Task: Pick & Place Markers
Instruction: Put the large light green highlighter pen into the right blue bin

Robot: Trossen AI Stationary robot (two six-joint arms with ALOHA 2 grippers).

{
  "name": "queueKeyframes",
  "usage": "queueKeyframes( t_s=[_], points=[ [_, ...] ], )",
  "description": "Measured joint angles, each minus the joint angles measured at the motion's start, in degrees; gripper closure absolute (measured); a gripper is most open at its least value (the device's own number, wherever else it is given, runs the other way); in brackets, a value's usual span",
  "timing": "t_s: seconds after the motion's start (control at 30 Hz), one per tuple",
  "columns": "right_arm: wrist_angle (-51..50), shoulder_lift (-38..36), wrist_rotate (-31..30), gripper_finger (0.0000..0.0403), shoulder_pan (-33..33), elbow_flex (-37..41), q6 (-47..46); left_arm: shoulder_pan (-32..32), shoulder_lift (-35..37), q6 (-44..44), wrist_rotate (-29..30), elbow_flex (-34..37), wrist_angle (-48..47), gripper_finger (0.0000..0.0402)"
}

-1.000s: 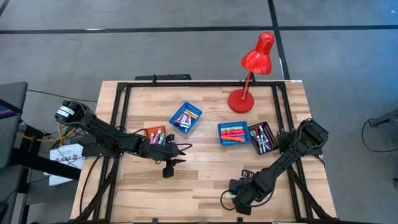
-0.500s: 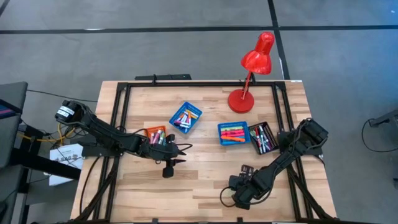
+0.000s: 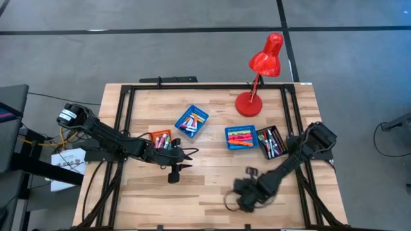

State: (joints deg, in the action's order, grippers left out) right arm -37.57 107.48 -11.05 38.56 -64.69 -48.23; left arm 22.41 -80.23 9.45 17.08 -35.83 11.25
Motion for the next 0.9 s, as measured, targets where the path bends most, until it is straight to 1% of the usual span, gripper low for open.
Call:
queueKeyframes(
  t_s=[0.07,0.17,0.3,0.37,0.43,0.47,0.53,0.7,0.8,0.9],
  points=[
    [-3.1,-0.1,-2.8,0.0347,-1.8,-2.8,2.0,0.0,0.0,0.0,0.0,0.0,0.2,0.0277],
    [-9.5,-0.2,-11.1,0.0337,-4.4,-6.4,2.5,0.0,0.0,0.0,0.0,0.0,0.4,0.0277],
    [-23.4,-0.2,-19.7,0.0334,-9.0,-11.5,3.2,0.0,0.0,-0.1,0.0,0.0,0.4,0.0277],
    [-30.0,-0.2,-24.4,0.0335,-11.9,-12.6,3.3,0.0,0.0,-0.1,0.0,0.0,0.5,0.0277],
    [-34.0,-0.2,-28.0,0.0336,-14.9,-12.8,3.3,0.0,0.0,-0.2,0.0,0.0,0.5,0.0277],
    [-35.7,-0.2,-28.6,0.0335,-16.2,-12.8,3.5,0.0,0.0,-0.2,0.0,0.0,0.5,0.0277],
    [-37.1,-0.2,-27.9,0.0332,-18.6,-12.8,5.0,0.0,0.0,-0.2,0.0,0.0,0.5,0.0277],
    [-35.0,-0.2,-22.8,0.0322,-24.0,-12.2,6.9,0.0,0.0,-0.2,0.0,0.0,0.6,0.0277],
    [-34.9,-0.3,-19.6,0.0303,-25.9,-12.2,9.8,0.0,0.0,0.0,0.0,0.0,0.6,0.0277],
    [-34.1,-0.3,-19.1,0.0272,-26.8,-12.2,10.7,0.0,0.0,0.0,0.0,0.0,0.7,0.0277]
  ],
)
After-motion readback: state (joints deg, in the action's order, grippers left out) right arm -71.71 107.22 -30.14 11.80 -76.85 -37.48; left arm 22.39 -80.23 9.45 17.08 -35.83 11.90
